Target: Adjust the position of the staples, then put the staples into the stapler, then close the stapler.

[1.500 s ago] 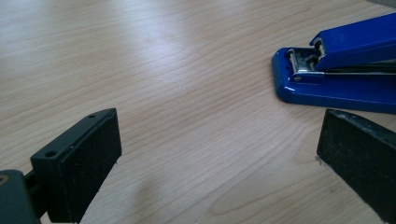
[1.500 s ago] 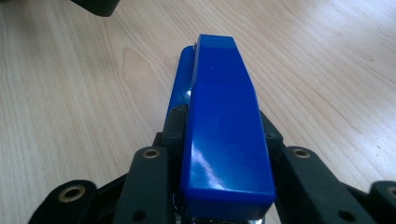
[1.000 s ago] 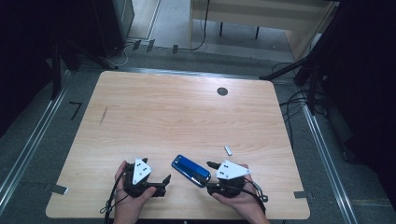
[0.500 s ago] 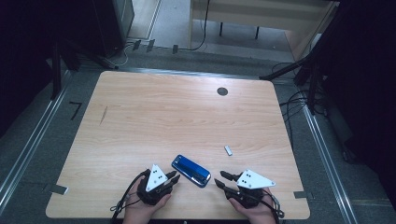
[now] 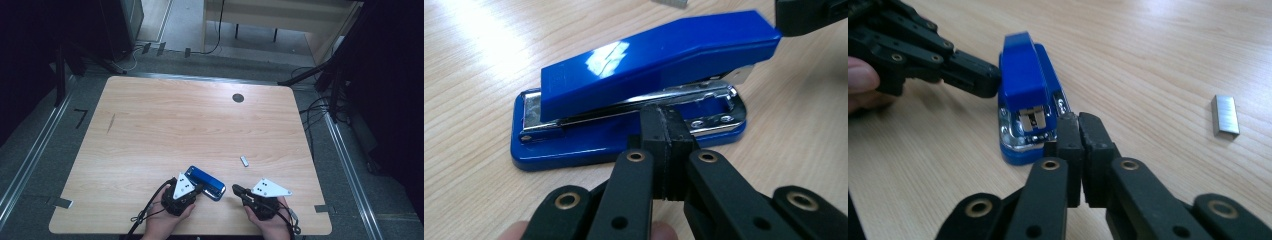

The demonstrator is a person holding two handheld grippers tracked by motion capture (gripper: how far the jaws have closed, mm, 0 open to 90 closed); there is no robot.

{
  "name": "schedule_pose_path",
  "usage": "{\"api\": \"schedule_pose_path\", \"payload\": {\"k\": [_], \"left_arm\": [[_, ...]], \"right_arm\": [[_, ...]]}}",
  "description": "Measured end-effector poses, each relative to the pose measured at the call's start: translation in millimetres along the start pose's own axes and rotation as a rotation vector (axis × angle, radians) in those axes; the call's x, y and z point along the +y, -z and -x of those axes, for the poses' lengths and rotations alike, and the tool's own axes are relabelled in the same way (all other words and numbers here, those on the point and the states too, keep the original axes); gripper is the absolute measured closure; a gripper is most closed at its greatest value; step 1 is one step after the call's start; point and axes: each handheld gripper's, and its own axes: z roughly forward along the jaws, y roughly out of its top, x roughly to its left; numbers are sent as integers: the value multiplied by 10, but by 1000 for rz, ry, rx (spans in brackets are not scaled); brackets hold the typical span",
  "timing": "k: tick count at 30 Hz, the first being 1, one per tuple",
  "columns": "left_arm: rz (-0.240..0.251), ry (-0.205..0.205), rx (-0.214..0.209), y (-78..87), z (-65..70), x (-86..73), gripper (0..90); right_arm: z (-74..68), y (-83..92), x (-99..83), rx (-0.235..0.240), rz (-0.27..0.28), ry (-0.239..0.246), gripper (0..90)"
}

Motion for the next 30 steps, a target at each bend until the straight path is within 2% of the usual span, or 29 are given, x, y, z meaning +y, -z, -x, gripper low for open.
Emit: {"api": "schedule_pose_path", "payload": {"k": [4, 7, 15, 18, 23, 30], "left_arm": [[-6, 1, -1, -31, -20, 25, 900], [-11, -45, 4, -58, 18, 38, 900], [-14, -36, -1, -51, 1, 34, 900], [-14, -32, 1, -48, -3, 31, 900], [-17, -24, -6, -46, -15, 32, 900], [-16, -24, -10, -47, -20, 32, 900]], "right_arm": [[-44, -53, 16, -9, -32, 5, 900], [-50, -110, 34, -2, -47, -1, 900], [-88, -182, 34, 10, -75, -10, 900], [-105, -206, 39, 16, -80, 2, 900], [-114, -220, 39, 39, -80, -2, 900], [-83, -207, 29, 44, -73, -17, 900]]}}
